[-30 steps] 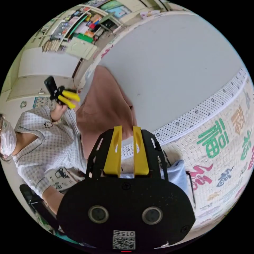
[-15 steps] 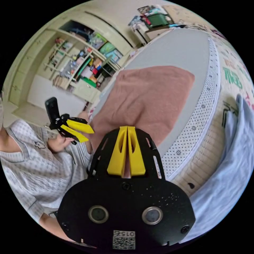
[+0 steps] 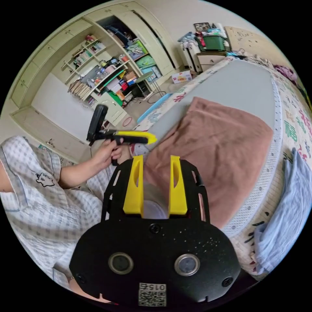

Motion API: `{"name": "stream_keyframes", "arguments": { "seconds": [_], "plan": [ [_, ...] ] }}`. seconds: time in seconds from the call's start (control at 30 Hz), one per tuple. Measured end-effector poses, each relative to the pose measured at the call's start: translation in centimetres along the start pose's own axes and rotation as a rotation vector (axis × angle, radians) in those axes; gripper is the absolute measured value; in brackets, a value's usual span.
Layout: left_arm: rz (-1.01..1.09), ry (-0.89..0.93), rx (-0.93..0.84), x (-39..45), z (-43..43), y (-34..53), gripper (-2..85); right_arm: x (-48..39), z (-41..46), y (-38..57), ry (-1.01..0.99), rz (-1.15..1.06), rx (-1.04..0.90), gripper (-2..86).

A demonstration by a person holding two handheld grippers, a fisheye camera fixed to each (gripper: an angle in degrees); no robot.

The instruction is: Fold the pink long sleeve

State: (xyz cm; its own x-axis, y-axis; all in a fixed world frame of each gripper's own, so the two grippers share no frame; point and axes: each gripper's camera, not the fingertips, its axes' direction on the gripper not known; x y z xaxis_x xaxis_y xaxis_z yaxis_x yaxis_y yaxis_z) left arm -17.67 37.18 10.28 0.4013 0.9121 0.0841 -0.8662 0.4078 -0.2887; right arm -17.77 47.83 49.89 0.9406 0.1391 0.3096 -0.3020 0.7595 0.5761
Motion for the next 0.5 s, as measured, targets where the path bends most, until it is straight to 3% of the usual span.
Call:
{"name": "stream_keyframes", "arguments": {
  "seconds": [0.2, 0.33, 0.5],
  "plan": [
    [-0.070, 0.107, -0.105, -1.9, 4.0, -12.1, 12.0, -3.4, 9.2, -0.1, 0.156, 0.058, -0.137, 15.4],
    [-0.261, 0.160, -0.224, -4.0, 8.6, -16.3, 11.6, -4.0, 11.5, 0.1, 0.347, 0.058, -0.179, 8.1],
    [-0.269, 0.185, -0.294, -4.8, 10.1, -17.9, 6.2, -3.9, 10.5, 0.6, 0.215, 0.057, -0.121, 2.6]
  ]
}}
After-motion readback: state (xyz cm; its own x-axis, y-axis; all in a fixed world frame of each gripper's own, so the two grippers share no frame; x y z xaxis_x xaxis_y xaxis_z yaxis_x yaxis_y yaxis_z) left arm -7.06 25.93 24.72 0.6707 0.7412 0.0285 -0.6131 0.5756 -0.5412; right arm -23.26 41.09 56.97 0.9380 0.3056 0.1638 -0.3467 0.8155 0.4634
